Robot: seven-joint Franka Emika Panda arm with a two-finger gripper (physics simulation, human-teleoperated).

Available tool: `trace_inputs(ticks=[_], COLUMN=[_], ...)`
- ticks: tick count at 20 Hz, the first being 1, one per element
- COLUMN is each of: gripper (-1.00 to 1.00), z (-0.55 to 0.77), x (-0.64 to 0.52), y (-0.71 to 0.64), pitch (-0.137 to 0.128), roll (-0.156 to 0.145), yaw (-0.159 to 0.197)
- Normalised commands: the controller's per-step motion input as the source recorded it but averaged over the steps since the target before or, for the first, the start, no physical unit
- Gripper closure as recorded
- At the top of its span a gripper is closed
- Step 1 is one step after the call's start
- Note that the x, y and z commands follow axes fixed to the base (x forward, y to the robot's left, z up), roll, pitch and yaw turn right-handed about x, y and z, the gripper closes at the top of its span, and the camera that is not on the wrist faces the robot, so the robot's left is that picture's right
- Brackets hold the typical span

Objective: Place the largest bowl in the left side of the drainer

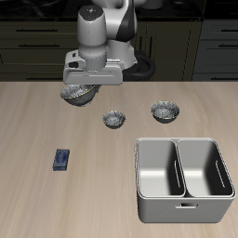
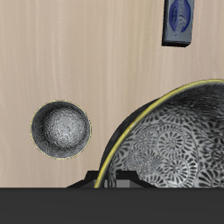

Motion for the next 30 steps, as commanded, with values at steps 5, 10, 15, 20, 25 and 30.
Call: trace_inputs(ticks=[5, 10, 15, 20, 25, 30], gripper=[1.00, 1.00, 1.00, 1.00, 1.00, 1.00], z=[0.18, 0.12, 0.09, 0.02, 0.07, 0.09], x=[0.00, 0.06, 0.07, 0.05, 0.03, 0.05], y=[0.21, 0.25, 0.27, 0.20, 0.24, 0.19], pitch=[-0.012, 0.002, -0.001, 0.009, -0.008, 0.002], roll=[0.017, 0.012, 0.030, 0.017, 0.032, 0.014], yaw=[-0.016, -0.003, -0.015, 0.001, -0.008, -0.012])
